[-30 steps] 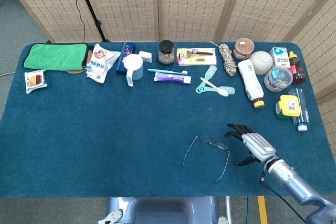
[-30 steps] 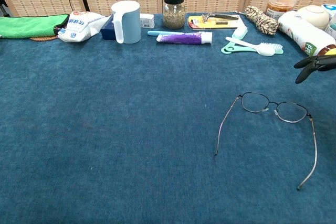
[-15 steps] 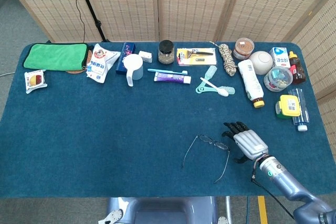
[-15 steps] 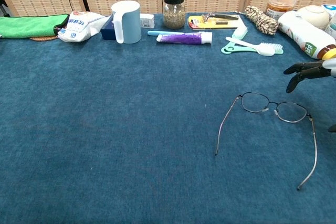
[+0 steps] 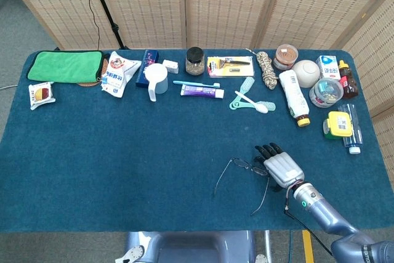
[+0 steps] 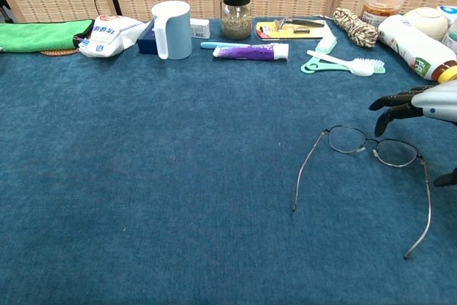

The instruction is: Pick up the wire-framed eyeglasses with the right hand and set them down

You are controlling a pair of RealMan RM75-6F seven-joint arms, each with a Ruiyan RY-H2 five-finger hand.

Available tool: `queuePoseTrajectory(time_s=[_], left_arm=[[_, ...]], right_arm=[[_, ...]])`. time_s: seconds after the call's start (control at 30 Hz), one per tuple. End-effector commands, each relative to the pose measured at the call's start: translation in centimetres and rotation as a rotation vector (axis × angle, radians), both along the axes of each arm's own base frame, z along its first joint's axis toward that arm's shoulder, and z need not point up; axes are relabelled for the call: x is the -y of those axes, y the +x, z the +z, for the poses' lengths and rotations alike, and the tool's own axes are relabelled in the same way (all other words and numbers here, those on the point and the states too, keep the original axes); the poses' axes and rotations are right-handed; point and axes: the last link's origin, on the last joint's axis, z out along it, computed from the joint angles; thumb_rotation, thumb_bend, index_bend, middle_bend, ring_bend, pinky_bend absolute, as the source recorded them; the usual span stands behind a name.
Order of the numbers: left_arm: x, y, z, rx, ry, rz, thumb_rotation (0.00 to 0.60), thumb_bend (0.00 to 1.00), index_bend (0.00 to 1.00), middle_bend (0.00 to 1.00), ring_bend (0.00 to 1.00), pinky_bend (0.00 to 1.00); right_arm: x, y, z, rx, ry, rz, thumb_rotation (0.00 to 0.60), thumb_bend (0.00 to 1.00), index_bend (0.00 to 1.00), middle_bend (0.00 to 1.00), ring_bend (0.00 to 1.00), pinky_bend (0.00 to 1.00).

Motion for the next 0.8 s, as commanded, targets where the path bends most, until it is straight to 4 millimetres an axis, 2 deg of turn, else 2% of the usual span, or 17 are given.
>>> queuePoseTrajectory(time_s=[0.03, 0.53, 0.8], left_arm=[[0.0, -0.1, 0.0, 0.001, -0.001, 0.003, 0.541, 0.37, 0.10, 0.00, 0.00, 0.00], [0.1, -0.5, 0.1, 0.000, 0.000, 0.012, 0.540, 0.37, 0.10, 0.00, 0.00, 0.00], [0.1, -0.7, 0.2, 0.000, 0.003, 0.015, 0.542, 0.37, 0.10, 0.00, 0.00, 0.00]], right_arm=[[0.0, 0.4, -0.4, -0.011, 0.006, 0.006, 0.600, 0.19, 0.22, 0.02, 0.00, 0.00], [-0.6, 1.1, -1.6, -0.072, 0.001, 0.040, 0.600, 0.19, 0.25, 0.03, 0.00, 0.00], [-0.4, 1.7, -2.3, -0.100, 0.001, 0.059, 0.600, 0.19, 0.32, 0.05, 0.00, 0.00]])
